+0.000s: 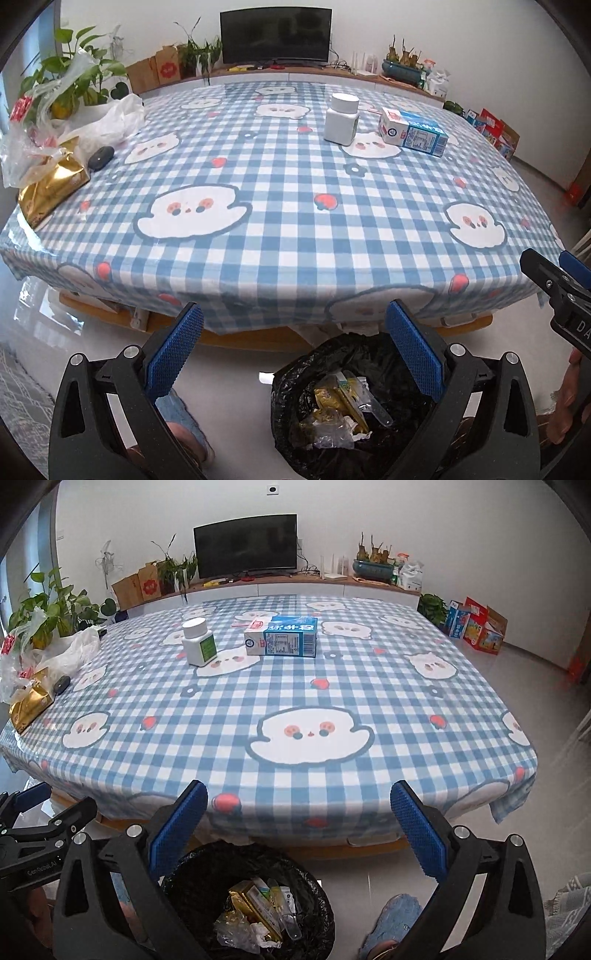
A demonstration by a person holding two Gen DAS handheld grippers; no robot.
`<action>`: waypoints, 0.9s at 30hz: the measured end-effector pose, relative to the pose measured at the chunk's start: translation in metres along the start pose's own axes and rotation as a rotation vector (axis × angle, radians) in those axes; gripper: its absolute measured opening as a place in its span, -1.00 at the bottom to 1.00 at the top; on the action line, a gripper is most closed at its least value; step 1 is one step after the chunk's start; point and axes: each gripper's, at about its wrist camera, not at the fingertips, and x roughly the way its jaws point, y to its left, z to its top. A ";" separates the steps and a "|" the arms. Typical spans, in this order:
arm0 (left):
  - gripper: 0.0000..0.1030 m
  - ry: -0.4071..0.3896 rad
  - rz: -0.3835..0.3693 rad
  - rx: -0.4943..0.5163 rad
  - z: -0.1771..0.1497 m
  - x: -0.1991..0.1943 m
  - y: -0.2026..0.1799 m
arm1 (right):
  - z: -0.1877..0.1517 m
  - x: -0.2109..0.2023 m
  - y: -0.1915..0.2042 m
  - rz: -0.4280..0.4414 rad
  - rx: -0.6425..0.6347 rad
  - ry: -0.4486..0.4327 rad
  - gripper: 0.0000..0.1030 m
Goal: Collect trash
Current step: 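Move both open tools back over the table toward the bottle and carton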
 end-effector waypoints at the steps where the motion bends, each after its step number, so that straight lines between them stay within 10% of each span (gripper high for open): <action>1: 0.89 -0.002 -0.002 -0.002 0.004 0.002 0.000 | 0.004 0.003 -0.001 0.000 0.000 -0.001 0.85; 27: 0.89 -0.031 -0.004 0.033 0.117 0.081 -0.025 | 0.083 0.077 -0.021 0.006 0.006 -0.015 0.85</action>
